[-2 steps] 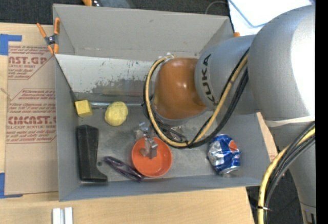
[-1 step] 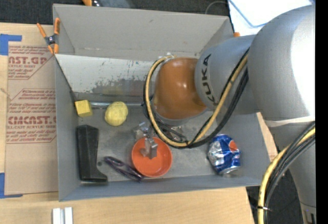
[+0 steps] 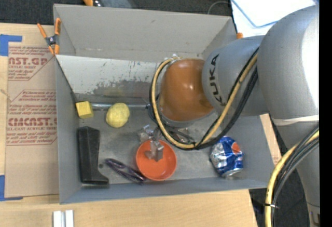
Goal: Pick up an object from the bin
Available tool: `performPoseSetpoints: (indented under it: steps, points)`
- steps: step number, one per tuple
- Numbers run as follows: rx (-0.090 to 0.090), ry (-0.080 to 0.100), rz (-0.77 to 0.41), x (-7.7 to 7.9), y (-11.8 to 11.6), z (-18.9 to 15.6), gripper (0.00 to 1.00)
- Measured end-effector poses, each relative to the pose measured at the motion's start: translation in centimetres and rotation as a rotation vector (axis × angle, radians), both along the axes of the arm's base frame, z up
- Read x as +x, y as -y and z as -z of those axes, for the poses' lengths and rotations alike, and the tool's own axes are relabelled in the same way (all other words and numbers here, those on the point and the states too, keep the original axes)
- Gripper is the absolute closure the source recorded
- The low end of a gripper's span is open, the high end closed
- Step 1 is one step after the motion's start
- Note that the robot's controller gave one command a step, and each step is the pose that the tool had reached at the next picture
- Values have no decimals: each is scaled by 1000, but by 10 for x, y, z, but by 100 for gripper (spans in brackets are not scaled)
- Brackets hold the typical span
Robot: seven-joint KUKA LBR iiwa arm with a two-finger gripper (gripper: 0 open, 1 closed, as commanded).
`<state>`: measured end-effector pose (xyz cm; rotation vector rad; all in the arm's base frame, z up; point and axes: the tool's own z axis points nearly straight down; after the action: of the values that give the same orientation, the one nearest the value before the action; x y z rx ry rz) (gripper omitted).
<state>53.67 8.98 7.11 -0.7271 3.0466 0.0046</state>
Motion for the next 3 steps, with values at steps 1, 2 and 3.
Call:
performPoseSetpoints:
  steps: [1,2,3]
  points:
    - [-3,-8,-11,9,1,-54,100]
    - [-2,-8,-83,20,13,-174,100]
    - [-2,-8,-83,20,13,-174,100]
